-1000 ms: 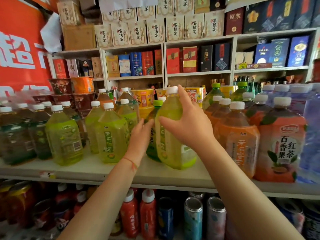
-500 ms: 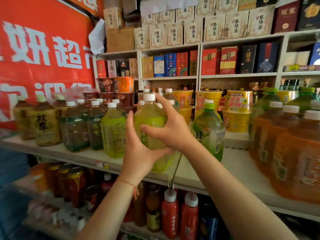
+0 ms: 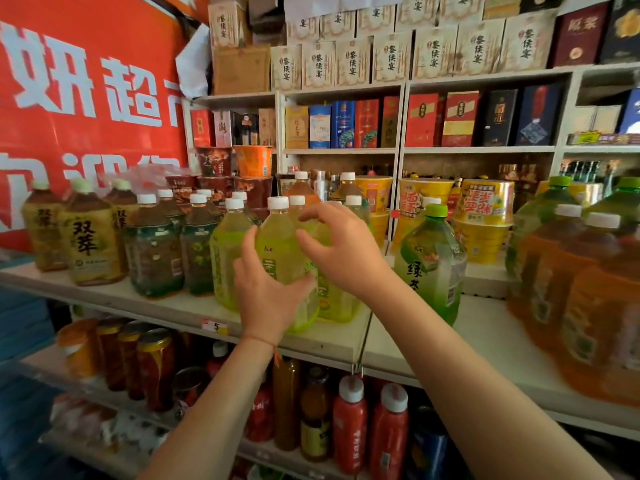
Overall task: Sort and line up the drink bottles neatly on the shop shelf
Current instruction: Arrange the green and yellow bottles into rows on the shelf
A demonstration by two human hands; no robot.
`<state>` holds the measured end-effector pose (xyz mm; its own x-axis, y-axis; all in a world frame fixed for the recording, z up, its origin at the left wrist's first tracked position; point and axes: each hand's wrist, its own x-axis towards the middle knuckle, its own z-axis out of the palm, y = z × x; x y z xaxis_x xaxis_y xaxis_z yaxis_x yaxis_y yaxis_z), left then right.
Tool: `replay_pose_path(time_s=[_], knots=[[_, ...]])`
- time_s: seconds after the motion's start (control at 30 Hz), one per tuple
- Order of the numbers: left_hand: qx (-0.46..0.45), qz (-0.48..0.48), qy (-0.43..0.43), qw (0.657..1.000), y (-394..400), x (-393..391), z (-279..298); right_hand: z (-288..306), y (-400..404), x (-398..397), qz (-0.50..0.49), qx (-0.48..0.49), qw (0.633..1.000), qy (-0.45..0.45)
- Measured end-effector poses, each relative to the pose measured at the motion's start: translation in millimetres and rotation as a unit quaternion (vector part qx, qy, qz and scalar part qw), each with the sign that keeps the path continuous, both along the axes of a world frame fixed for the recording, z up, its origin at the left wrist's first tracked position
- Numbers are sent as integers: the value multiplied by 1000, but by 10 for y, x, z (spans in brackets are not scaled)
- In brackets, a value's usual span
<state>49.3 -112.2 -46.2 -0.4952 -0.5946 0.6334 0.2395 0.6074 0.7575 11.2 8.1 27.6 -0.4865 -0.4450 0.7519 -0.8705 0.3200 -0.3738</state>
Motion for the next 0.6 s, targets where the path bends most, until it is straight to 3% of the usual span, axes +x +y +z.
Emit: replay_pose_path(time_s=[0.4, 0.53, 0.6], knots=[[-15, -5, -49, 999, -222, -44, -49, -160, 53, -29, -8, 0, 1000, -5], [-55, 86, -105, 989, -105, 6, 12, -245, 15, -73, -18, 15, 1000, 9], [-141, 136, -14, 980, 51, 65, 55, -272, 107, -130, -85, -26, 994, 66]])
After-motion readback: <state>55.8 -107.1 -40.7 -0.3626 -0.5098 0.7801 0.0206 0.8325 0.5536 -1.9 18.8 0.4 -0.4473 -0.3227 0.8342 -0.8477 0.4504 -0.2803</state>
